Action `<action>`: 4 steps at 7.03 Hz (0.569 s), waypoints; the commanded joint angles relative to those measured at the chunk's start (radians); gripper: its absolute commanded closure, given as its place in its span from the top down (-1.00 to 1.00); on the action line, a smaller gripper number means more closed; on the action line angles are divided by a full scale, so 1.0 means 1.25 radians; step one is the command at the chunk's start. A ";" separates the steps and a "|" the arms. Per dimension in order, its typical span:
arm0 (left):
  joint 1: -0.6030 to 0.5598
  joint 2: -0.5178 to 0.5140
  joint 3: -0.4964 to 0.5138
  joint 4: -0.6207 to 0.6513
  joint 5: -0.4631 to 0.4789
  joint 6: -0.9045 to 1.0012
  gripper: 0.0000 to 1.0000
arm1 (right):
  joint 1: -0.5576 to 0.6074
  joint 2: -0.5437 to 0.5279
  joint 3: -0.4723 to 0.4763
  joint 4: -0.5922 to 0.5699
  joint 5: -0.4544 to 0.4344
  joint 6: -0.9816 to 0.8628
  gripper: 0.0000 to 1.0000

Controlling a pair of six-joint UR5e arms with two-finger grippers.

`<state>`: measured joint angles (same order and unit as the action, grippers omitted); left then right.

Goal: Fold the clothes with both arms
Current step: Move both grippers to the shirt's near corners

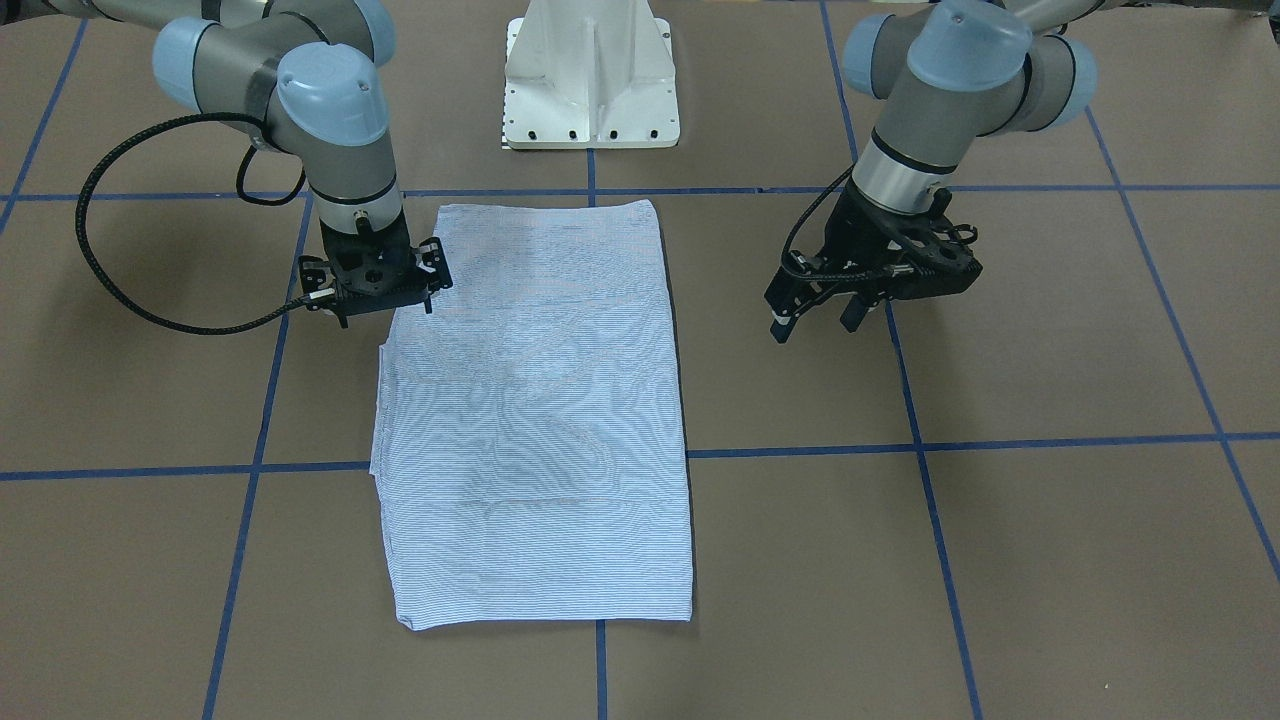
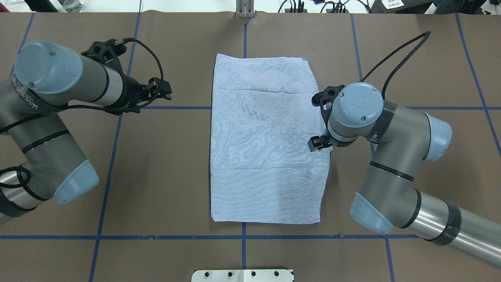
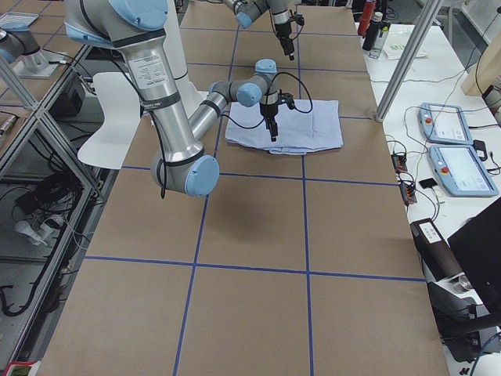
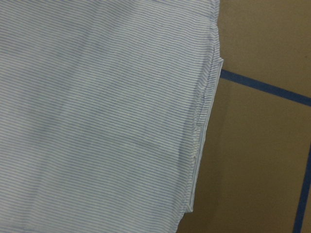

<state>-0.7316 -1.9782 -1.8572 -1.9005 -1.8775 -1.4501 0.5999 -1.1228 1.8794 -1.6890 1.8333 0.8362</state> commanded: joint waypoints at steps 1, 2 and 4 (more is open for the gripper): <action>0.101 0.002 0.001 -0.038 0.001 -0.049 1.00 | 0.007 -0.041 0.085 0.003 0.078 0.052 1.00; 0.147 -0.002 -0.004 -0.042 0.001 -0.118 1.00 | 0.006 -0.043 0.104 0.003 0.080 0.088 1.00; 0.252 -0.010 -0.005 -0.048 0.012 -0.266 1.00 | 0.006 -0.059 0.158 0.003 0.111 0.127 1.00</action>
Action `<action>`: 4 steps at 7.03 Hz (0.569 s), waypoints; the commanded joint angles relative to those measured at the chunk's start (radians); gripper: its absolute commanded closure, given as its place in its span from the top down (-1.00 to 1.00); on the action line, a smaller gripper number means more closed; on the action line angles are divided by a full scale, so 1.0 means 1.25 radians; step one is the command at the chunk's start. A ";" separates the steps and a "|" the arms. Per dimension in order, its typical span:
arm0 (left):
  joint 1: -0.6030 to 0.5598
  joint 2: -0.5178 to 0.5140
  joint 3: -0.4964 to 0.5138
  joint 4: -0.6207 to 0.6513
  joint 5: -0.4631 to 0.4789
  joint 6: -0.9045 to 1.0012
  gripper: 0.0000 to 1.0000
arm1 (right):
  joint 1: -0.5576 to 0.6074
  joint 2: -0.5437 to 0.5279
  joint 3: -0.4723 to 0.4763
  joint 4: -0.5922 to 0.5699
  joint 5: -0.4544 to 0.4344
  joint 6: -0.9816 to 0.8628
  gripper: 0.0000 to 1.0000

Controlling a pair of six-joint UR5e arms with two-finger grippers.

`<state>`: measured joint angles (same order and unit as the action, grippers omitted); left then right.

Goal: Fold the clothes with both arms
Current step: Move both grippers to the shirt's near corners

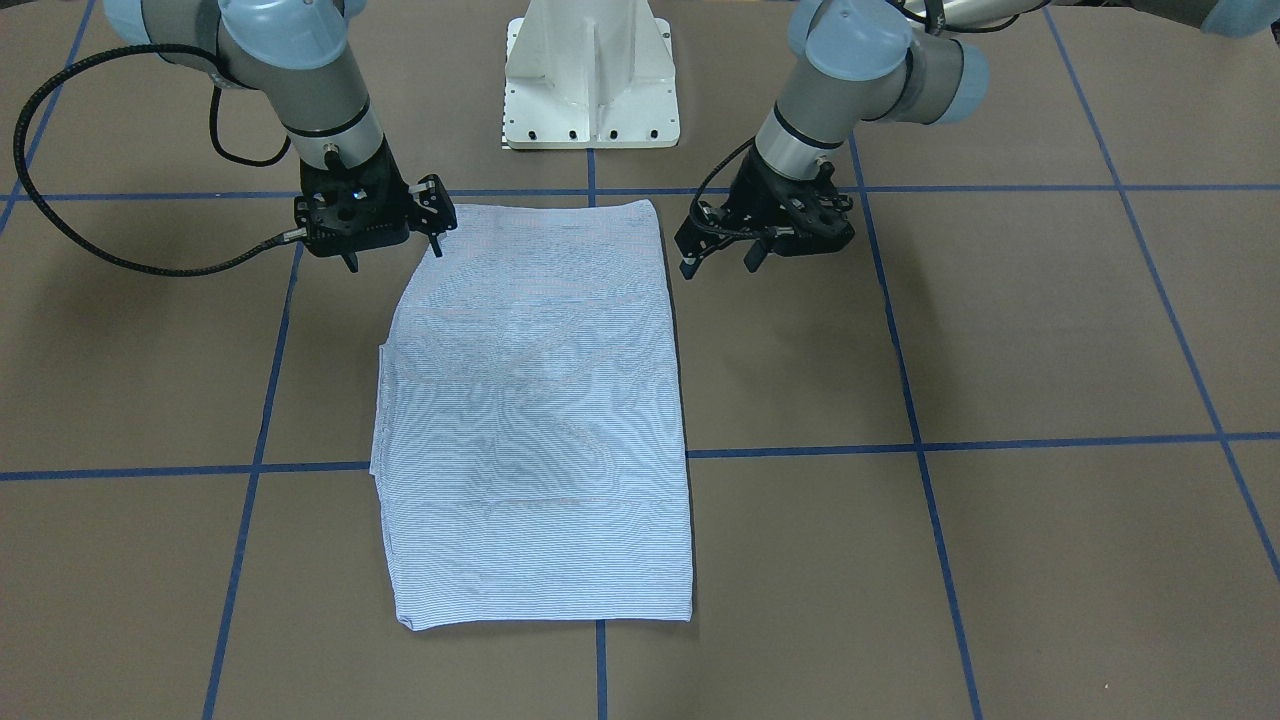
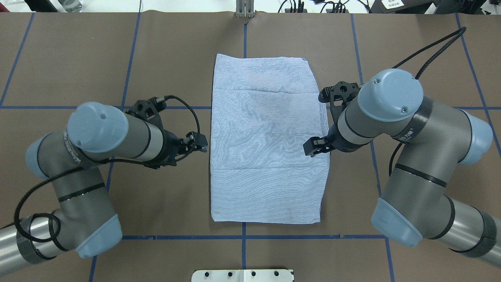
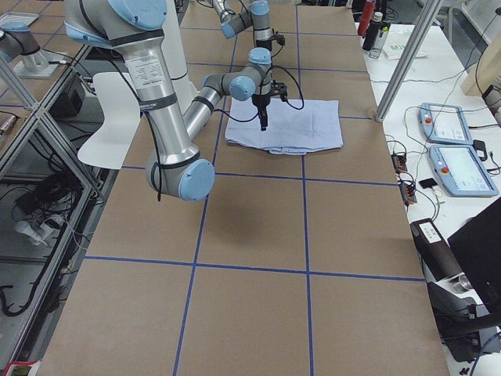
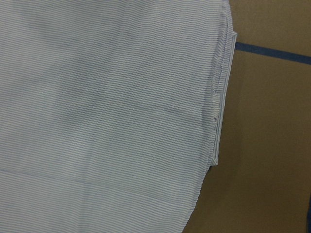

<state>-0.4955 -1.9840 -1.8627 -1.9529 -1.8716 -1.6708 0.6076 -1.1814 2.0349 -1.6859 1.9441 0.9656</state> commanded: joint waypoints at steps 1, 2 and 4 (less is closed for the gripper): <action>0.131 -0.017 -0.001 -0.006 0.051 -0.166 0.98 | 0.000 -0.022 0.051 0.000 0.027 0.040 1.00; 0.179 -0.018 0.002 -0.004 0.076 -0.198 0.98 | -0.001 -0.036 0.070 0.001 0.028 0.053 1.00; 0.189 -0.018 0.021 -0.001 0.082 -0.208 0.86 | -0.001 -0.044 0.085 0.000 0.050 0.055 1.00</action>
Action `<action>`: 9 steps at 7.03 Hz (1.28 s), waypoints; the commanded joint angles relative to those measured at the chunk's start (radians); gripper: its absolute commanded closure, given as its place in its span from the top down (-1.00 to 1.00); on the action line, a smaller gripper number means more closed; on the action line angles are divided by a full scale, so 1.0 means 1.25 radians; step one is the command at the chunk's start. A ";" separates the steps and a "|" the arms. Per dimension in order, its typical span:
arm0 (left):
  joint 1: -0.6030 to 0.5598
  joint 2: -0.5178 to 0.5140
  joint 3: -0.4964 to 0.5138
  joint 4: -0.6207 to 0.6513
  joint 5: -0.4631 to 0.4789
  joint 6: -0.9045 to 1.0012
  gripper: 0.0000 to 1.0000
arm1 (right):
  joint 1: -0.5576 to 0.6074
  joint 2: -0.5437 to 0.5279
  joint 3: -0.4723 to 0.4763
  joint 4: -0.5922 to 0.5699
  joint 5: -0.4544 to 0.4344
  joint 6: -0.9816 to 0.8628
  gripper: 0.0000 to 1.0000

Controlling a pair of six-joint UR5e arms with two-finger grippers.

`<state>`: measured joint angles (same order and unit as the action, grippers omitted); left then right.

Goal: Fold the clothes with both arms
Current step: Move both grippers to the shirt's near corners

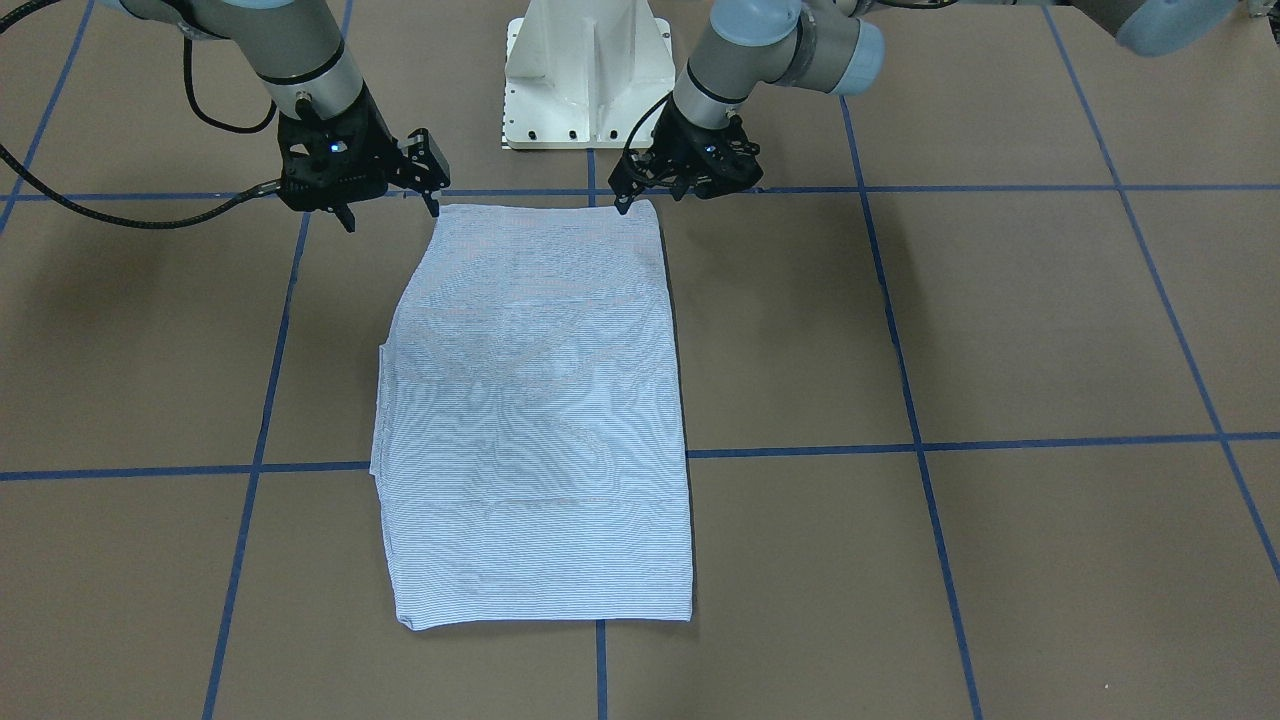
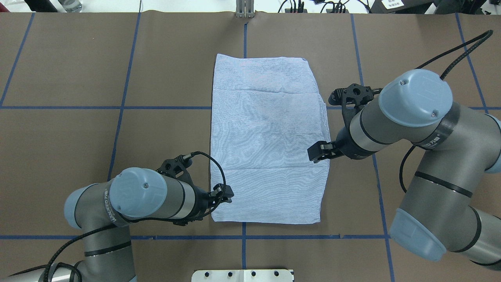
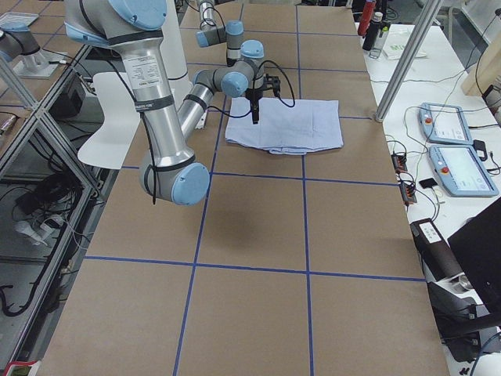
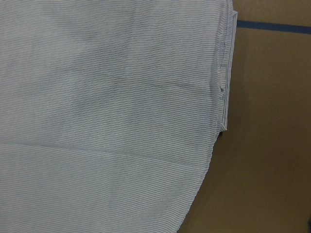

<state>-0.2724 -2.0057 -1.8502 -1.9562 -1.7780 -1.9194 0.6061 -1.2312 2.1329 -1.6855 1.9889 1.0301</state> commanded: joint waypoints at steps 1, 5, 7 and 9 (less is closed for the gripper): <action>0.011 -0.001 0.016 0.003 0.007 -0.010 0.78 | -0.001 -0.004 0.007 0.000 0.016 0.003 1.00; 0.017 -0.012 0.031 0.004 0.012 -0.023 0.21 | -0.001 -0.004 0.003 0.000 0.018 0.003 1.00; 0.017 -0.012 0.032 0.004 0.014 -0.025 0.04 | -0.001 -0.004 0.004 0.000 0.019 0.003 1.00; 0.017 -0.012 0.035 0.004 0.015 -0.025 0.04 | 0.000 -0.004 0.003 0.000 0.023 0.002 1.00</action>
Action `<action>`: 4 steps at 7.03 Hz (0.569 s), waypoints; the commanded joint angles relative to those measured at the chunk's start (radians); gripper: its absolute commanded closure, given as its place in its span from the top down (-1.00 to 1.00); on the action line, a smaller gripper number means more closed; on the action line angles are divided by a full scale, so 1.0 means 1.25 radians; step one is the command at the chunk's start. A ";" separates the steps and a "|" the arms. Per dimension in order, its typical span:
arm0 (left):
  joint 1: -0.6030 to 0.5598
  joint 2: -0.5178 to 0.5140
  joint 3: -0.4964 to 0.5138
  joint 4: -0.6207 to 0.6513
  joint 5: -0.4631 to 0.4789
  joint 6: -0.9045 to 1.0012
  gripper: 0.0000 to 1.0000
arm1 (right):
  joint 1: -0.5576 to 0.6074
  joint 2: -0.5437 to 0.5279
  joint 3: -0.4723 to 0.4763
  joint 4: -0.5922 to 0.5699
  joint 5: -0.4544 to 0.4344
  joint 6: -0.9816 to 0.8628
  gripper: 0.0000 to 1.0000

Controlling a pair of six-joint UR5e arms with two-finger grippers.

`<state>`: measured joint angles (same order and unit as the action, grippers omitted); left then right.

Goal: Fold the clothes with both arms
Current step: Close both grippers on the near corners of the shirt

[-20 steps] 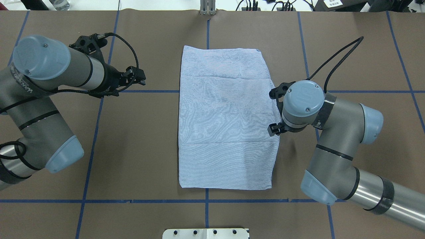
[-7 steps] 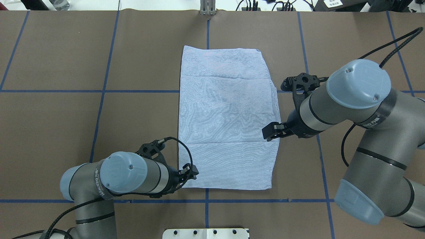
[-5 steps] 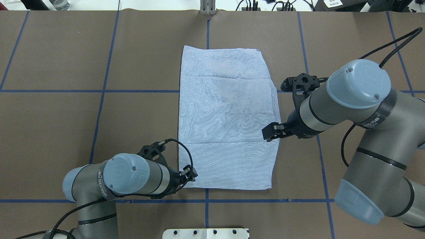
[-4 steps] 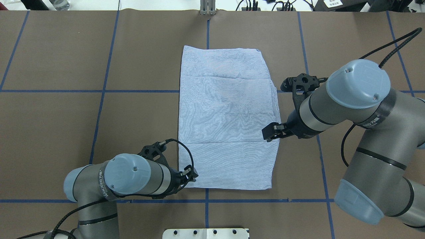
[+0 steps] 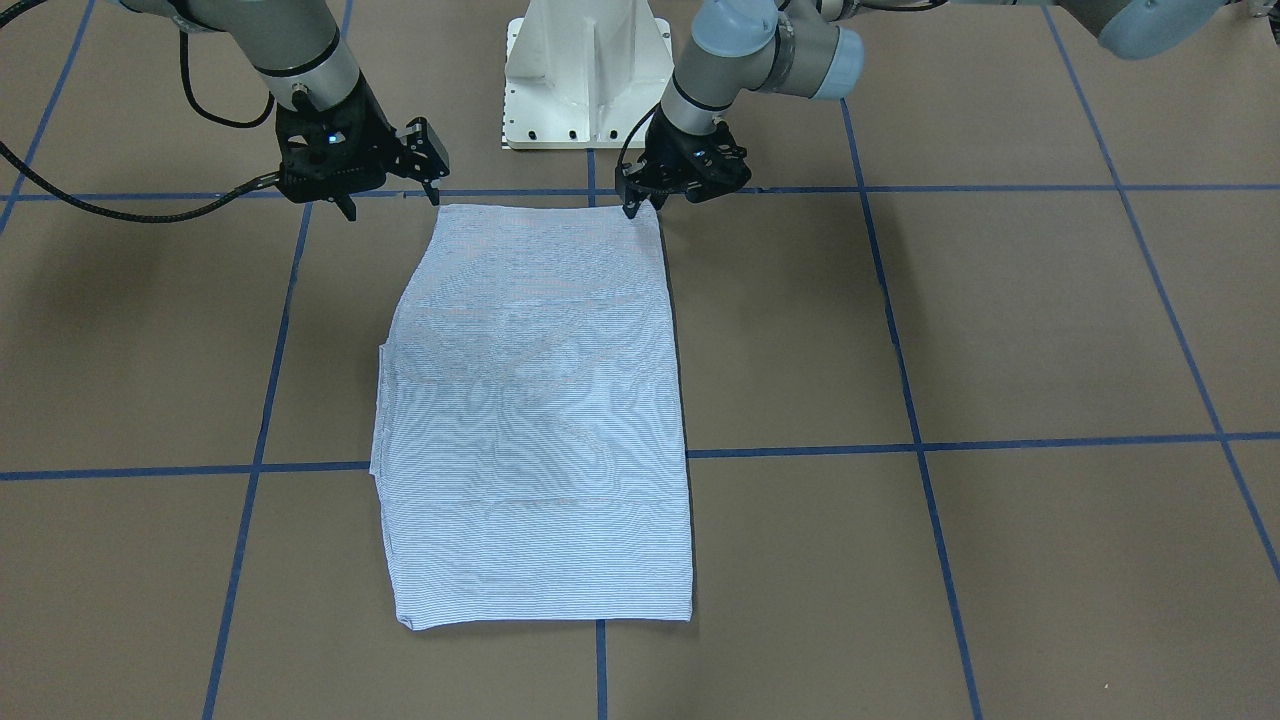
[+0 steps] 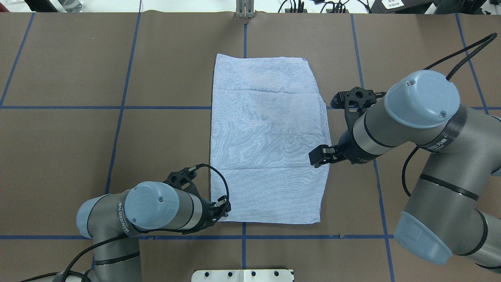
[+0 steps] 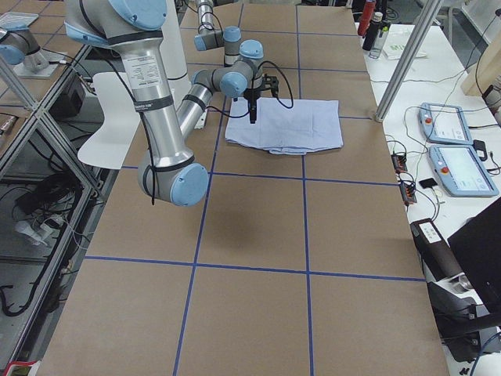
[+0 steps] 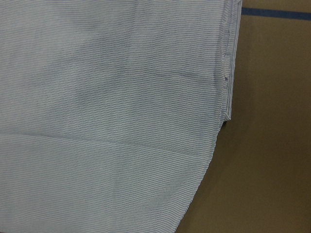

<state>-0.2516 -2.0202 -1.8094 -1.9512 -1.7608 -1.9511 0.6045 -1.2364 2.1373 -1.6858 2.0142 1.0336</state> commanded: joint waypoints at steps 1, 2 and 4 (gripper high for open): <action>-0.001 -0.001 0.006 0.000 0.008 0.000 0.04 | 0.001 0.000 0.000 0.000 0.002 -0.001 1.00; -0.001 0.000 0.007 0.000 0.010 0.000 0.01 | 0.000 0.000 0.000 0.000 0.002 -0.001 1.00; -0.002 0.000 0.007 0.001 0.011 -0.001 -0.08 | 0.001 0.000 -0.002 0.000 0.002 -0.001 1.00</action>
<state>-0.2540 -2.0204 -1.8015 -1.9509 -1.7489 -1.9522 0.6054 -1.2363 2.1358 -1.6859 2.0172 1.0324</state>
